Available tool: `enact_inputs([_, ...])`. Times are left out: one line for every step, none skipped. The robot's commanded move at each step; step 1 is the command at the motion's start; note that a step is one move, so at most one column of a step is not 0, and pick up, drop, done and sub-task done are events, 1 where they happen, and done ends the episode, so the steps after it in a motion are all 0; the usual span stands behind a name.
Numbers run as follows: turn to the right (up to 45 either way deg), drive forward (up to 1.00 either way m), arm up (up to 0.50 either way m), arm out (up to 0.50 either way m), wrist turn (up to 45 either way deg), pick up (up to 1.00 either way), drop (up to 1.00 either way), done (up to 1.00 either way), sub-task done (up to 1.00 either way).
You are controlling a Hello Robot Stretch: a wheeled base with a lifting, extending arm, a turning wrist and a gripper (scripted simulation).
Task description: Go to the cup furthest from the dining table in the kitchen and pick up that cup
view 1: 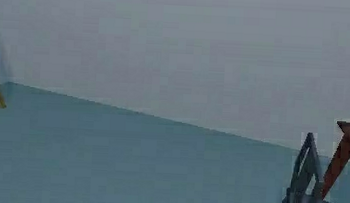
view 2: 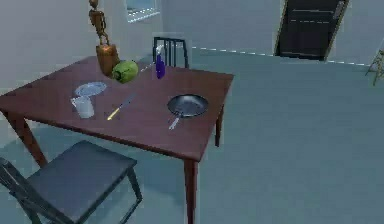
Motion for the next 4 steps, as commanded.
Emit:
enact_inputs([-21.0,0.00,0.00,0.00,0.0,0.00,0.00,0.00,0.00])
enact_inputs([0.0,0.50,0.00,0.00,0.0,0.00,0.00,0.00,0.00])
enact_inputs([36.0,0.00,0.00,0.00,0.0,0.00,0.00,0.00,0.00])
enact_inputs([0.0,0.45,0.00,0.00,0.0,0.00,0.00,0.00,0.00])
